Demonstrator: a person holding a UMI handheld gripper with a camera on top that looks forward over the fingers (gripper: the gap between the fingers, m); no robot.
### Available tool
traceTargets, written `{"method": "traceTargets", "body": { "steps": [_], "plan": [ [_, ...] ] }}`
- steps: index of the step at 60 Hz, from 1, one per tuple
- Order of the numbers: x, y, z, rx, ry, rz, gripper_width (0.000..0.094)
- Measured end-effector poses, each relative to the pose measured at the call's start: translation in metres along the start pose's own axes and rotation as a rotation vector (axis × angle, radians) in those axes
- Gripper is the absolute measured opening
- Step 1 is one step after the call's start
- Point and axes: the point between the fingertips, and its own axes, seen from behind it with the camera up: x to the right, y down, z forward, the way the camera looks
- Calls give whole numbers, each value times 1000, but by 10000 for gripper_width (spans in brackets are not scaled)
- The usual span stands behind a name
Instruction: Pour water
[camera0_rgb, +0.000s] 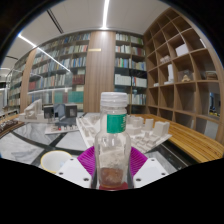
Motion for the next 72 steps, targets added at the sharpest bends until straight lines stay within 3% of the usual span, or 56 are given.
{"method": "traceTargets", "body": {
  "steps": [7, 8, 15, 23, 27, 29, 34, 53, 72],
  "plan": [
    [5, 55, 5, -126, 3, -19, 414],
    [7, 49, -2, -75, -1, -11, 419],
    [8, 53, -1, -83, -7, 7, 440],
    [9, 59, -4, -144, 9, 14, 617],
    [7, 54, -18, -167, 13, 43, 877],
    [9, 57, -21, -197, 27, 53, 839],
    [8, 49, -57, -214, 75, 62, 858],
    [-44, 16, -238, -270, 78, 65, 858],
    [-68, -11, -370, -265, 95, 17, 858]
  ]
}}
